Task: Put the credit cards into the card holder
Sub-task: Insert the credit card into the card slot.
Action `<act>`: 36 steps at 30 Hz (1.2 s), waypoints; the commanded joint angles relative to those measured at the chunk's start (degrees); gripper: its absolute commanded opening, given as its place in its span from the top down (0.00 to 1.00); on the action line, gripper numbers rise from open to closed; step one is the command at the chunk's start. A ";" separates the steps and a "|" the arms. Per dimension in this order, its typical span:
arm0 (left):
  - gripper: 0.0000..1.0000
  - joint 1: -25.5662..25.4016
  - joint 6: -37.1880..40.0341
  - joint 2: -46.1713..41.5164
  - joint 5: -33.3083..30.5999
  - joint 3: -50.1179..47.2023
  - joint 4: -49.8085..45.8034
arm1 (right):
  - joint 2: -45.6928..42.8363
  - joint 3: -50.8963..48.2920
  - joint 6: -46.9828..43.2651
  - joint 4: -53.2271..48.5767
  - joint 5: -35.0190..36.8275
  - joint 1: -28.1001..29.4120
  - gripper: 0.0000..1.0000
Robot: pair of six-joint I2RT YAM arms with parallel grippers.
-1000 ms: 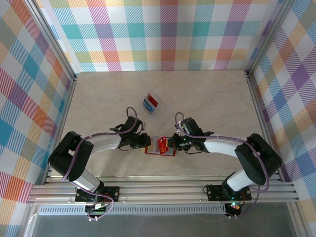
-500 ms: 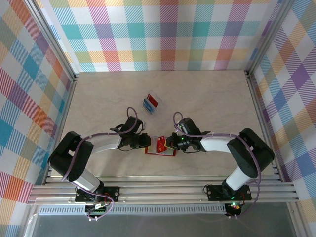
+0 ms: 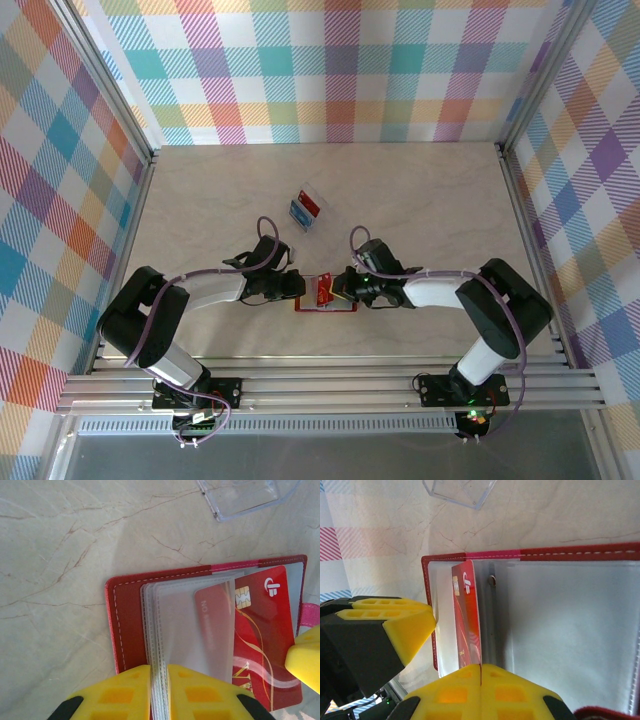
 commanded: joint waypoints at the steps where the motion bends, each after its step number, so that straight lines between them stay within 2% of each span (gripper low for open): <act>1: 0.84 -1.00 0.50 0.12 -0.82 0.30 -3.65 | 2.05 0.58 1.43 1.72 2.73 1.30 1.00; 19: 0.84 -1.62 0.41 0.69 -0.91 0.63 -3.48 | 7.23 7.77 -3.30 0.63 4.66 7.82 1.00; 23: 0.84 -1.57 0.51 0.49 -1.21 0.63 -3.83 | 6.26 8.47 -5.55 -2.30 6.31 8.27 1.00; 28: 0.84 -1.61 0.59 0.39 -1.35 0.67 -3.89 | 1.63 9.37 -9.70 -10.60 8.59 8.41 0.77; 32: 0.84 -1.57 0.69 0.66 -1.43 0.81 -3.99 | -1.93 10.33 -12.78 -17.75 11.53 8.40 0.63; 36: 0.84 -1.62 0.68 0.75 -1.61 0.79 -4.05 | -4.29 12.32 -16.12 -24.53 15.62 8.41 0.59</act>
